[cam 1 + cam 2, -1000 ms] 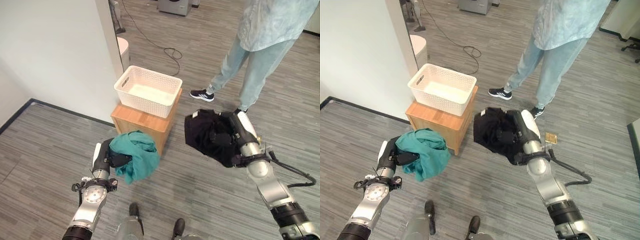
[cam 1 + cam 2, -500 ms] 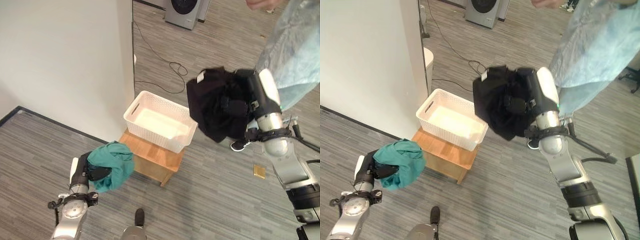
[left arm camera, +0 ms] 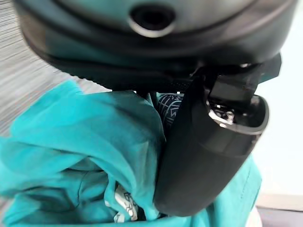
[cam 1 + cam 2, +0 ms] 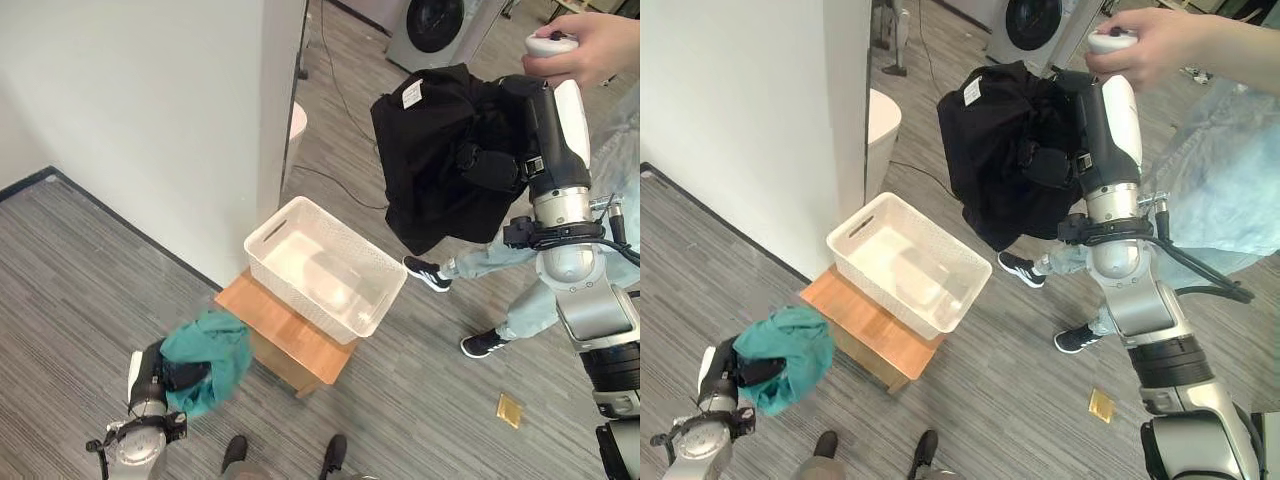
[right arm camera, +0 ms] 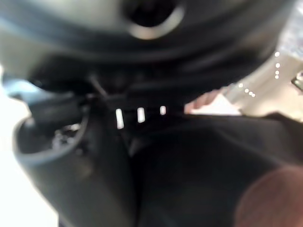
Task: Pick up bed clothes into laundry basket.
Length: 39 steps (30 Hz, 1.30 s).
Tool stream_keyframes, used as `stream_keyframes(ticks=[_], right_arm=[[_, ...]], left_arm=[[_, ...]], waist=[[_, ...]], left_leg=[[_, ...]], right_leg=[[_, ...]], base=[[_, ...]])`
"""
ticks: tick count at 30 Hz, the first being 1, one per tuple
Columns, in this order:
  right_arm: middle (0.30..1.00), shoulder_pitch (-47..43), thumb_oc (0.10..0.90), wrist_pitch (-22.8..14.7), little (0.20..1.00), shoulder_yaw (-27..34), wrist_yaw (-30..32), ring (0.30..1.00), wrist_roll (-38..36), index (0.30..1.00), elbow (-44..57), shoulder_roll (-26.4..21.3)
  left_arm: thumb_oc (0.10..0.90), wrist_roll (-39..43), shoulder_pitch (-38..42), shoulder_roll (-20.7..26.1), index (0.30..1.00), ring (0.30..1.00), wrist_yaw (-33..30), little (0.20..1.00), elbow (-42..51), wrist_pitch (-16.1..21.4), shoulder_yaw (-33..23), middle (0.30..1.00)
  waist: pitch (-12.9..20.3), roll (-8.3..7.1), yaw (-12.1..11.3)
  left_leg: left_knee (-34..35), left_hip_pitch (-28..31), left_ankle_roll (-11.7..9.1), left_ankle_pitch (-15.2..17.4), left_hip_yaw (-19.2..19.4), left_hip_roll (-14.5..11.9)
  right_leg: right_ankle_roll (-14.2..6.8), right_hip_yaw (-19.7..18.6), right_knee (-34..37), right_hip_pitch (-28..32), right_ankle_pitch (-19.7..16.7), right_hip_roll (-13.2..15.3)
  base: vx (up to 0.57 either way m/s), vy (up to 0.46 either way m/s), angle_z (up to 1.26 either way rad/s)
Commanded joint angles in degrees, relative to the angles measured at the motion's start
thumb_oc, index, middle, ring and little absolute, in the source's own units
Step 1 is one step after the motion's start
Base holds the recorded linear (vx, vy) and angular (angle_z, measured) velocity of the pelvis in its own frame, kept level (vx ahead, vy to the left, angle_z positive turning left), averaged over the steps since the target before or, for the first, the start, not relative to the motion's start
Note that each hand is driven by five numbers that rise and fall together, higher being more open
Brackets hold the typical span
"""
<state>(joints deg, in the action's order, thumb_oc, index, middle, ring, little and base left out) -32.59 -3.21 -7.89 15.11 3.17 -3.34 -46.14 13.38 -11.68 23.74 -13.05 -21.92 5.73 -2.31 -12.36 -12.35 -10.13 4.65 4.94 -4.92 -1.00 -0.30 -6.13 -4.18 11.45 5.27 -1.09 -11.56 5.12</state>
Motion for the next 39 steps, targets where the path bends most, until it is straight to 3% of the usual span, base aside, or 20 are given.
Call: stream_keyframes(ticks=[1, 7, 14, 27, 31, 39], right_arm=[[0.3, -11.41, 0.4, -2.82, 0.3, 1.24, 3.31, 0.3, -0.67, 0.3, 1.76, -3.18], [0.3, -13.36, 0.4, -2.76, 0.3, -3.4, 0.75, 0.3, -6.31, 0.3, -3.12, -2.27], [0.3, -13.15, 0.4, -2.39, 0.3, -5.59, -1.12, 0.3, -6.86, 0.3, -6.18, -2.01], [0.3, -14.83, 0.4, -2.41, 0.3, -7.38, -1.96, 0.3, -16.17, 0.3, -24.19, 1.94], [0.3, -14.8, 0.4, -2.48, 0.3, -8.52, -2.59, 0.3, -15.83, 0.3, -25.73, 3.26], [0.3, -18.37, 0.4, -1.23, 0.3, -14.34, -2.15, 0.3, -7.17, 0.3, -33.59, 8.71]], left_arm=[[0.4, 0.02, 3.73, 2.86, 0.3, 0.3, 0.08, 0.3, 5.25, 4.79, 1.48, 0.3], [0.4, 2.04, 3.95, 1.79, 0.3, 0.3, 0.41, 0.3, 4.58, 4.96, 3.06, 0.3], [0.4, 2.77, 3.29, 1.44, 0.3, 0.3, 1.26, 0.3, 3.91, 4.83, 3.52, 0.3], [0.4, 4.99, 3.73, 2.32, 0.3, 0.3, 2.58, 0.3, 1.55, 5.12, 5.31, 0.3], [0.4, 5.02, 3.86, 2.52, 0.3, 0.3, 2.79, 0.3, 1.21, 5.16, 5.67, 0.3], [0.4, 5.1, 4.63, 3.12, 0.3, 0.3, 3.54, 0.3, 0.35, 5.4, 7.78, 0.3]], waist=[[5.55, 1.09, 0.28], [5.49, 0.99, -1.01], [4.92, 0.86, -2.17], [2.18, -0.47, -6.33], [1.62, -0.88, -7.17], [0.38, -0.91, -9.57]], left_leg=[[0.35, -0.89, 0.6, 2.63, 3.17, -0.92], [0.35, -1.11, -0.28, 2.39, 2.06, -1.27], [0.35, -1.87, -0.49, 2.0, 1.42, -1.32], [0.35, -5.36, -0.88, 0.75, -1.13, -1.11], [0.35, -6.34, -1.03, 0.48, -1.54, -1.15], [0.35, -8.55, -1.47, -0.58, -2.83, -0.97]], right_leg=[[-6.39, 2.17, -0.27, 7.02, 8.63, 5.4], [-5.99, 4.19, -0.27, 8.51, 9.79, 5.21], [-5.89, 5.19, -0.27, 8.58, 9.91, 5.14], [-5.82, 7.88, -0.27, 7.32, 10.05, 4.97], [-5.79, 8.44, -0.27, 6.71, 10.12, 4.81], [-5.51, 9.74, -0.27, 5.66, 10.44, 4.61]], base=[[0.0, 0.0, 0.0], [0.01, -0.003, 0.08], [0.01, 0.007, 0.12], [-0.02, 0.001, 0.11], [-0.01, -0.002, 0.05], [-0.01, 0.006, 0.07]])
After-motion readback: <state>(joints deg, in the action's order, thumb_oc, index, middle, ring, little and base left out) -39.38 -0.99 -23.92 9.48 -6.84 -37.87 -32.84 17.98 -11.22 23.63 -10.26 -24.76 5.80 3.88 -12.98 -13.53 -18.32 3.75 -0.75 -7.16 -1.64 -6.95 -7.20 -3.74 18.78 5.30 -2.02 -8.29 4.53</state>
